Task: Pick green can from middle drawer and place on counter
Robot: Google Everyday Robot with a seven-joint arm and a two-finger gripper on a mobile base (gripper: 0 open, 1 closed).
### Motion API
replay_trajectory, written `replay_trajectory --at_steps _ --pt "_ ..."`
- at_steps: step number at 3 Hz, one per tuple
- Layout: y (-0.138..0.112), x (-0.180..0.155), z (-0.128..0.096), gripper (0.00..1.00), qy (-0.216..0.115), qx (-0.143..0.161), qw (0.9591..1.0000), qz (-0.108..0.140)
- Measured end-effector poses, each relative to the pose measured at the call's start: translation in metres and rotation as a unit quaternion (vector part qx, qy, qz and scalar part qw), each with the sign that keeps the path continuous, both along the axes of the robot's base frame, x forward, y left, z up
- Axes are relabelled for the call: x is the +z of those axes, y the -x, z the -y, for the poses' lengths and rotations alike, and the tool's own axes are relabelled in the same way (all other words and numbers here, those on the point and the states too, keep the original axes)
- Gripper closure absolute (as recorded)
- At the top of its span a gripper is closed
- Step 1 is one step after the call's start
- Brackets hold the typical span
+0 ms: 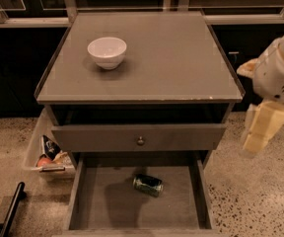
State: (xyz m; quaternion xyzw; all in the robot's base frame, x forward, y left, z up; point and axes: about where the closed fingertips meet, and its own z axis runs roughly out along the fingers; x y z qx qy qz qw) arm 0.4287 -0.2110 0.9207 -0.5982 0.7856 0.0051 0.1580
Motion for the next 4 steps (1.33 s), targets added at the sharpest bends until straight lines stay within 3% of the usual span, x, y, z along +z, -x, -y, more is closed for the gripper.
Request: replay_trajectory --at_steps 3,4 --pt "0.039 -0.159 -0.031 0.00 -0.040 0.017 0.9951 -0.088" --pt "0.039 -0.159 -0.031 0.00 -0.040 0.017 0.9951 -0.088"
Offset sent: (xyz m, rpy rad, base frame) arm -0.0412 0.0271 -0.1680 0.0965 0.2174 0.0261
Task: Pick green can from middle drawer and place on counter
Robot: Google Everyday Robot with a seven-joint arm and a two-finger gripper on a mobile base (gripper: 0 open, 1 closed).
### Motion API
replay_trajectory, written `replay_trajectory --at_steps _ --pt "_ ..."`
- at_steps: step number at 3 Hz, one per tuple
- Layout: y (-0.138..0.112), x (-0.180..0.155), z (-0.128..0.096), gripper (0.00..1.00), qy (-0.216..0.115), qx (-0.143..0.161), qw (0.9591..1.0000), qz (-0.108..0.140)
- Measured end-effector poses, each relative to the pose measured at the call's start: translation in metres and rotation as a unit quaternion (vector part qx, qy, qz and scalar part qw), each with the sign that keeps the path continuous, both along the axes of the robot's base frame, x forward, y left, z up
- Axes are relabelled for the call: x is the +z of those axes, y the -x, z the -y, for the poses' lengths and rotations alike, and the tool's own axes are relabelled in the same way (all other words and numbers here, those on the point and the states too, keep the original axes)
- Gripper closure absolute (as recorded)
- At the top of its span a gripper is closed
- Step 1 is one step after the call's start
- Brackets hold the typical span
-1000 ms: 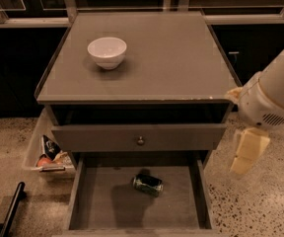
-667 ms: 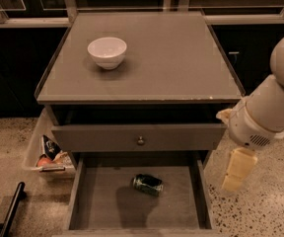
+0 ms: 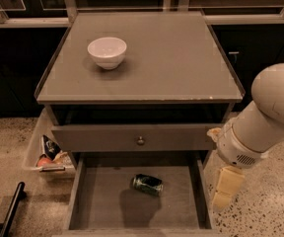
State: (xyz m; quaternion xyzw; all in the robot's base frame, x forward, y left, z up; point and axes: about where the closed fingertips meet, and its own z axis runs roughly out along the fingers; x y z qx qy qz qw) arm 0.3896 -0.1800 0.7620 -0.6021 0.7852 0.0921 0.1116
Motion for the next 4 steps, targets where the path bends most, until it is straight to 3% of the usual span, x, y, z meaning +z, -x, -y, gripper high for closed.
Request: replay_trajectory --at_steps 1,2,4 --pt "0.001 -0.006 -0.001 0.00 -0.009 0.002 0.9999 -0.006" --pt "0.000 -0.041 -0.009 0.00 -0.039 0.004 0.9990 -0.022" --pt "-0.014 -0.111 -0.027 0.00 -0.098 0.014 0.9950 -0.013"
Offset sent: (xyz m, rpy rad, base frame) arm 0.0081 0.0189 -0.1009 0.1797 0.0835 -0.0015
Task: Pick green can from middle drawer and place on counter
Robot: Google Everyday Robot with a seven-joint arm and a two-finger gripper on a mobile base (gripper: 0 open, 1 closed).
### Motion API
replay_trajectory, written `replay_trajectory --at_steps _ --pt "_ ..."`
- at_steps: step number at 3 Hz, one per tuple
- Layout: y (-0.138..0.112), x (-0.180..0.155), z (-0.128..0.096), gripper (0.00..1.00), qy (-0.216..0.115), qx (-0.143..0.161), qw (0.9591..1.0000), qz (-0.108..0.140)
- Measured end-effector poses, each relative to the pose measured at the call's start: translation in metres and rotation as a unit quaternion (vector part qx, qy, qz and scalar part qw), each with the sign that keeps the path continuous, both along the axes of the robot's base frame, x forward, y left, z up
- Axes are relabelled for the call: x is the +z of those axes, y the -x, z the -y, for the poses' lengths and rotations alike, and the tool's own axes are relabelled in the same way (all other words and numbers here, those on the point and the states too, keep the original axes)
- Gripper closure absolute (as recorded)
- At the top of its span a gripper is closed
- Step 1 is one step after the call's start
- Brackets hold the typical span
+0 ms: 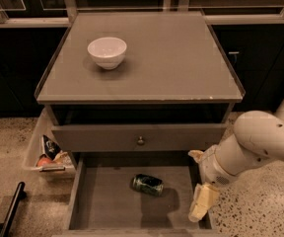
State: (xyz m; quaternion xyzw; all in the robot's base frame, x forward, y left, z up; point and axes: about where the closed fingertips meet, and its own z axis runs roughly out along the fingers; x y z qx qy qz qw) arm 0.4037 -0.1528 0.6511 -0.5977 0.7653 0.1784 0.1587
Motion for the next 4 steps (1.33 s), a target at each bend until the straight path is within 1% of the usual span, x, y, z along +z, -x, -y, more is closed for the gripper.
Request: replay_trajectory --at_steps 1,2,3,4 --pt "-0.006 -0.031 -0.007 0.00 -0.030 0.002 0.9995 -0.004" --pt "-0.005 -0.063 -0.003 0.00 -0.042 -0.006 0.9988 -0.026" --pt "-0.005 -0.063 -0.003 0.00 -0.042 -0.006 0.9988 -0.026" --pt "-0.019 -0.088 -0.009 0.00 -0.046 -0.016 0.9987 -0.015"
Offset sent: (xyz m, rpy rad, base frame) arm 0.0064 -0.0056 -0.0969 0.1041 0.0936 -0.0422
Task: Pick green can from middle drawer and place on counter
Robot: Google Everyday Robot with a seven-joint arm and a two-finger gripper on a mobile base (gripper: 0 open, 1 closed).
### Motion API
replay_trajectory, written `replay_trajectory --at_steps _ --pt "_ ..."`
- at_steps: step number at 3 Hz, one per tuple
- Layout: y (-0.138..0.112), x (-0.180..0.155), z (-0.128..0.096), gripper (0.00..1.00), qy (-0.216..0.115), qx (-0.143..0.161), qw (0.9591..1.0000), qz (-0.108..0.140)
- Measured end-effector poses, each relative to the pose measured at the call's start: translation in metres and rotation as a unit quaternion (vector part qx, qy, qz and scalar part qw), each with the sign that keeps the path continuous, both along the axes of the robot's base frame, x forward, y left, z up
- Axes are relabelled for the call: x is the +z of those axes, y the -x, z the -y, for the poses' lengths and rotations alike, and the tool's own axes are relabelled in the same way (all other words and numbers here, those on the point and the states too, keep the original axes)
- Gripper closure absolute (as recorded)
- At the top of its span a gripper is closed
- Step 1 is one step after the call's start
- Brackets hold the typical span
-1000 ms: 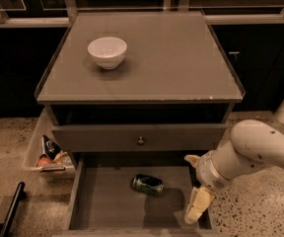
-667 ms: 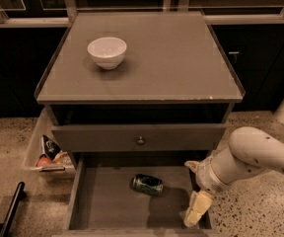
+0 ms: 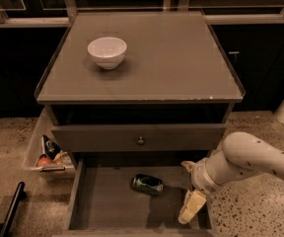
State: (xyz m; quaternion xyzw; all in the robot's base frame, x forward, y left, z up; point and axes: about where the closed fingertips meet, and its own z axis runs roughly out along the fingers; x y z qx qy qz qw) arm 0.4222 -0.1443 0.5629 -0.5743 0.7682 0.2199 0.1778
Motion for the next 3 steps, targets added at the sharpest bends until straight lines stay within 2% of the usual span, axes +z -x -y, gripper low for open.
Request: replay_trajectory --at_steps 2,3 --pt "-0.047 -0.054 -0.005 0.00 -0.025 0.013 0.9975 0.065" --pt "-0.060 -0.070 -0.010 0.00 -0.032 0.027 0.9950 0.090"
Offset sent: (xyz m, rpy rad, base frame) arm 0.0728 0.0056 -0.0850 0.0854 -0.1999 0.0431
